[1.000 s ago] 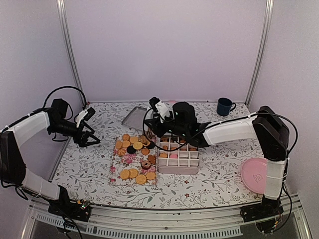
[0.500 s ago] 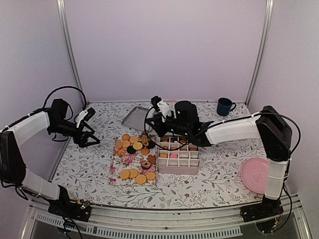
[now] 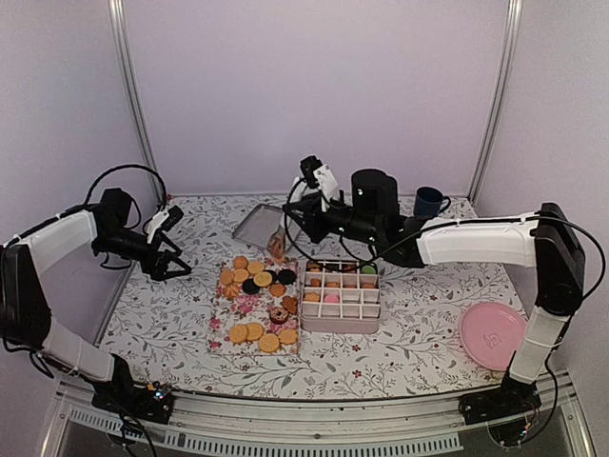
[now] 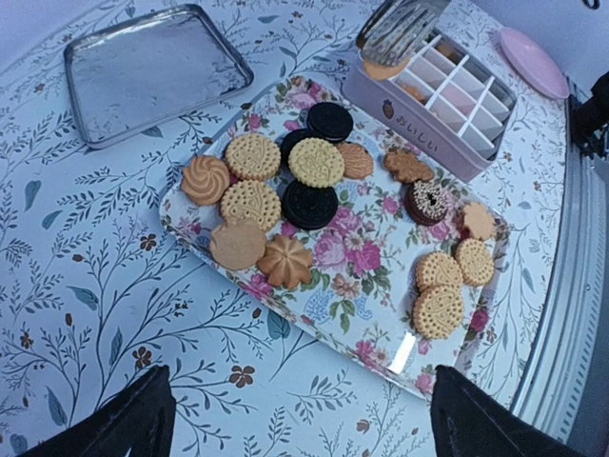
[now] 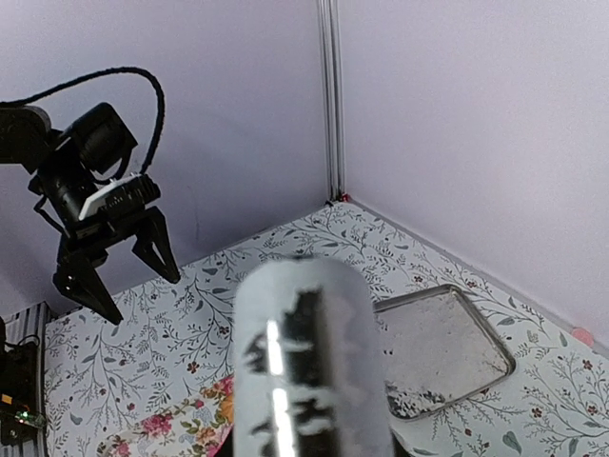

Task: Pack the cookies
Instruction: Pick up the fake cookies from the plate, then place the fake cookies in the empty pocket of the box.

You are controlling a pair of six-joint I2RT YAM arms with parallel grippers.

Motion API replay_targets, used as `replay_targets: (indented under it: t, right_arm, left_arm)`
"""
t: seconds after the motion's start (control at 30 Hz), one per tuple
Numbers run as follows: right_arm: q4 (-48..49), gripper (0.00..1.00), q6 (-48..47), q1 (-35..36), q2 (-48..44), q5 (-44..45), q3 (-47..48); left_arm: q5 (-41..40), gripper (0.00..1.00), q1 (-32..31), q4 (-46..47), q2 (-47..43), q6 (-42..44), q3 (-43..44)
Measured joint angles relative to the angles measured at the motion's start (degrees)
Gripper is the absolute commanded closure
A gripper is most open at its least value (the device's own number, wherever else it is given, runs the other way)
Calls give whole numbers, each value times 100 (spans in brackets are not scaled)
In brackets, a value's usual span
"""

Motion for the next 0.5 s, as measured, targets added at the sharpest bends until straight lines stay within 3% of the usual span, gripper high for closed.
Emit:
replay_targets:
  t: [0.23, 0.5]
  right_arm:
    - [-352, 100, -138, -7, -1121, 188, -411]
    - [-1478, 100, -326, -39, -2509, 634, -1346]
  left_arm:
    - [-26, 7, 7, -52, 275, 103, 197]
    - [-68, 7, 129, -153, 522, 264, 319]
